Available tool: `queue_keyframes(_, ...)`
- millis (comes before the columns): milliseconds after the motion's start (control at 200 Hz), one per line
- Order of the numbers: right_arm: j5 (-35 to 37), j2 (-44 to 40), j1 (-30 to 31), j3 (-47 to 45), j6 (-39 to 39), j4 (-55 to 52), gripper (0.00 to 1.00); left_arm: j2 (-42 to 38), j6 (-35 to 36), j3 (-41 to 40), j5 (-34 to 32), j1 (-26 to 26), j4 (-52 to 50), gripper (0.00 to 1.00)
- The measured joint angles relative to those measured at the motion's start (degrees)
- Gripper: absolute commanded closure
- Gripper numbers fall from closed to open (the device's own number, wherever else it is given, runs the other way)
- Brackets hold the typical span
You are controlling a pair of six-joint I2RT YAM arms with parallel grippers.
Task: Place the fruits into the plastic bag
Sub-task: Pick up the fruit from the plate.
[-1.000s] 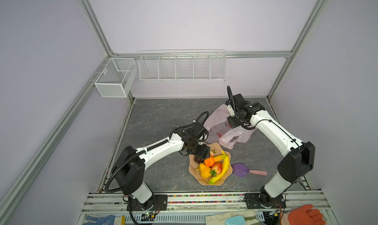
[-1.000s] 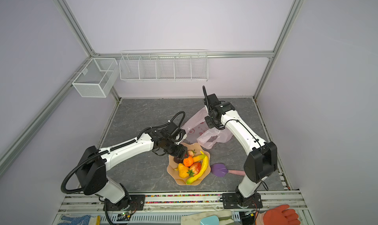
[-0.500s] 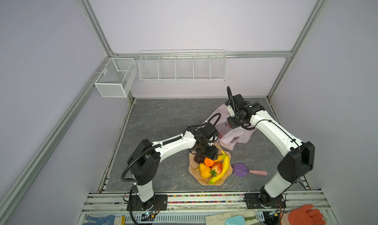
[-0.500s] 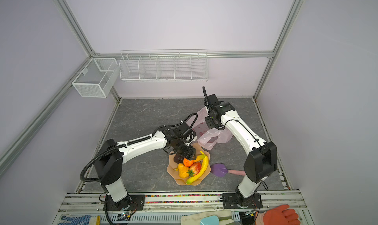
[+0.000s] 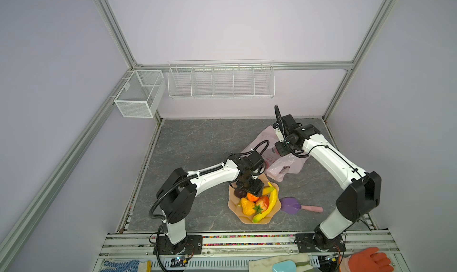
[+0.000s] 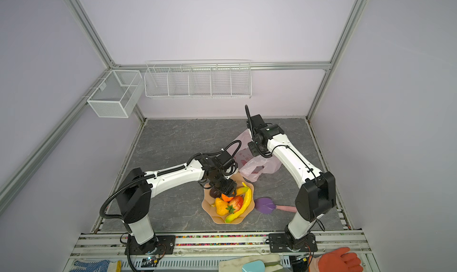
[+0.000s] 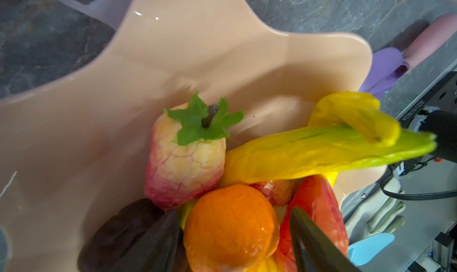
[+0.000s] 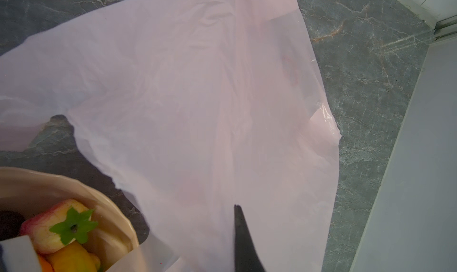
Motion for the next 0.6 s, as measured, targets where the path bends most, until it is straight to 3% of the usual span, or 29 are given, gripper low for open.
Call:
queue_keyframes(225, 0.02, -0.07, 0.00, 0.00, -0.15, 0.00, 0.93, 1.49, 0.31, 0.00, -0.26, -0.39, -0.15, 0.32)
queue_keyframes(600, 0.24, -0.11, -0.09, 0.00, -0.13, -0.02, 0.93, 1.01, 0.98, 0.00, -0.68, -0.39, -0.39, 0.62)
